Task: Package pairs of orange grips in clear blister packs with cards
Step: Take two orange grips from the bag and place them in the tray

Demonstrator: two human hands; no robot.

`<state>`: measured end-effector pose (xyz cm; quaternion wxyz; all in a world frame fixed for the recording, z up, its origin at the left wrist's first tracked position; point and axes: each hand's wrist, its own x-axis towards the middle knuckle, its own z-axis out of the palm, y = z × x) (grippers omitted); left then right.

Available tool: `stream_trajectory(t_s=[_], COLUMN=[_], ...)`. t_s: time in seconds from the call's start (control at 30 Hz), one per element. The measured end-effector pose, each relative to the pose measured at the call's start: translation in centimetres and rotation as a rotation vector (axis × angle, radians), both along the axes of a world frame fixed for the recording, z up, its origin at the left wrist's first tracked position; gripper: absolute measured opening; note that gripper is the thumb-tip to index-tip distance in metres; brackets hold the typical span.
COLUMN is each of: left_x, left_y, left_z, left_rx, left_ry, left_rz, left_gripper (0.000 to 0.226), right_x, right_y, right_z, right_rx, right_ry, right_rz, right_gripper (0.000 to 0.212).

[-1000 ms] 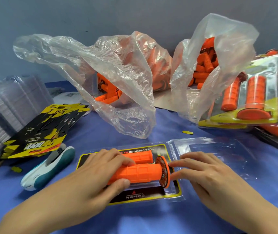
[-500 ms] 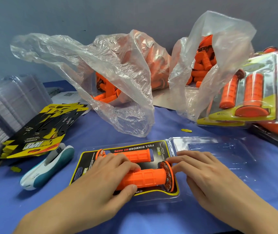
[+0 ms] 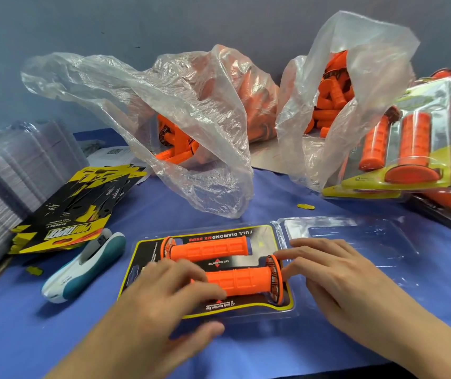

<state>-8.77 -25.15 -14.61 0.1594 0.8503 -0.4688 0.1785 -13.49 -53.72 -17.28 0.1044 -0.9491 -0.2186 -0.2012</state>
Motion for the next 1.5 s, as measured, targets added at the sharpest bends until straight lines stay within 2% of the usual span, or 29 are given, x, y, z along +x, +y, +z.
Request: stream_trajectory(t_s=[0.13,0.27,0.33,0.43,0.53,0.63,0.97,1.03,1.1,1.27,1.37,1.5], left_x=[-1.0,-1.0,-0.9,-0.9,-1.0,-0.8,1.3,1.5,1.6,3.6,5.4,7.3], left_y=[-1.4,-2.2,-2.3,-2.3,-2.0,-1.5,3.4,4.5,5.4,5.8,5.5,5.2], left_z=[-2.3,-2.7,-2.8,-3.1,-3.1,-2.9,-3.0,-3.0,-2.9,-2.9,-3.6,-3.7], left_rx=[0.060,0.048,0.041,0.045,0.058,0.068,0.108,0.086,-0.036,-0.538,-0.597,-0.521], left_ry=[-0.190,-0.250,-0.260,-0.261,-0.261,-0.282,-0.232,-0.178,-0.049,0.461,0.735,0.922], left_rz=[-0.034,-0.009,-0.012,-0.019,-0.034,-0.052,-0.016,-0.004,0.041,0.538,0.641,0.639], left_gripper=[0.028,0.021,0.019,0.016,0.016,0.018,0.021,0.022,0.022,0.022,0.021,0.045], right_x=[-0.1,-0.7,-1.2,-1.5,-1.3,-1.1,-0.4,-0.4,-0.4,-0.4,-0.5,-0.7], right_y=[0.1,1.0,1.5,1.6,1.3,1.0,-0.7,-0.9,-1.0,-1.1,-0.9,-0.5], right_z=[0.0,0.4,0.2,-0.4,-1.1,-1.6,-1.8,-2.1,-2.3,-2.7,-2.7,-2.4], right_rx=[0.039,0.118,0.108,0.017,-0.052,-0.042,-0.020,-0.002,0.008,0.027,0.018,0.014], right_ry=[-0.005,-0.131,-0.162,-0.159,-0.198,-0.258,-0.283,-0.282,-0.284,-0.276,-0.288,-0.307], right_rz=[-0.004,0.045,0.110,0.152,0.160,0.166,0.089,0.085,0.085,0.081,0.075,0.074], right_gripper=[0.036,0.016,0.013,0.026,0.020,0.012,0.017,0.018,0.018,0.019,0.023,0.023])
